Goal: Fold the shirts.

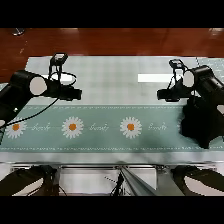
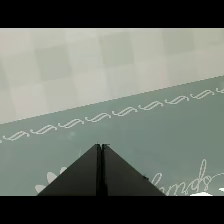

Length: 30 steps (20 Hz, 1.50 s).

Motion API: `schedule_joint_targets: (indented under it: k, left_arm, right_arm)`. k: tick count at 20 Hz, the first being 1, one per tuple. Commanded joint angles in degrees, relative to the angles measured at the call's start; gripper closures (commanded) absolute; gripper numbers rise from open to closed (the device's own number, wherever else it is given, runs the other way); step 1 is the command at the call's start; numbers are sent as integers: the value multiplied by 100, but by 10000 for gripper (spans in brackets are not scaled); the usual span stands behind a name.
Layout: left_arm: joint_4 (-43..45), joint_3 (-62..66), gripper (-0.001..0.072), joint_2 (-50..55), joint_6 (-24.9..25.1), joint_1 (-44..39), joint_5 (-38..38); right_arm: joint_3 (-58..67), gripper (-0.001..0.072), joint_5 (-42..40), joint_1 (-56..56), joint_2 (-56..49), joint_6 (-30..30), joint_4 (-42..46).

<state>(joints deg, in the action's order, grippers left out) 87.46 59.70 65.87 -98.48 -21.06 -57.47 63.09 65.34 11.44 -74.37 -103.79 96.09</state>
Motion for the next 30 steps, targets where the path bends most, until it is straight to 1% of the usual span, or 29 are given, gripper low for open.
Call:
schedule_joint_targets:
  k: [1,16,19,20,21,22,23,25,26,27,28,30]
  left_arm:
    - [0,-2,685,4,0,-2,0]
    - [0,-4,685,9,0,-4,44]
    - [0,-4,684,74,0,-4,271]
    - [2,-4,659,133,2,-2,352]
    - [2,-4,389,221,2,-4,415]
    - [4,-2,-9,326,35,-4,439]
    - [61,-2,4,411,44,-2,428]
    - [234,-4,5,481,44,-2,186]
    - [343,-4,5,474,48,-2,46]
    - [428,-4,5,455,160,-2,-114]
    - [428,-4,5,426,306,-2,-271]
    - [334,-37,5,299,317,-4,-494]
  right_arm:
    - [0,674,2,4,2,0,0]
    - [0,674,-9,4,2,-15,-26]
    - [0,671,-393,4,2,-9,103]
    - [0,517,-479,4,0,-42,442]
    - [0,64,-507,2,-4,-173,855]
    - [0,75,-446,-11,-4,-212,1244]
    - [2,75,-234,-74,-4,-208,1591]
    - [4,77,649,-396,31,-157,2227]
    - [-2,77,1023,-632,116,-39,2341]
    - [-59,77,1224,-946,315,17,2260]
    - [-188,77,1233,-1255,588,11,2127]
    - [-693,78,940,-1902,1298,-101,1921]
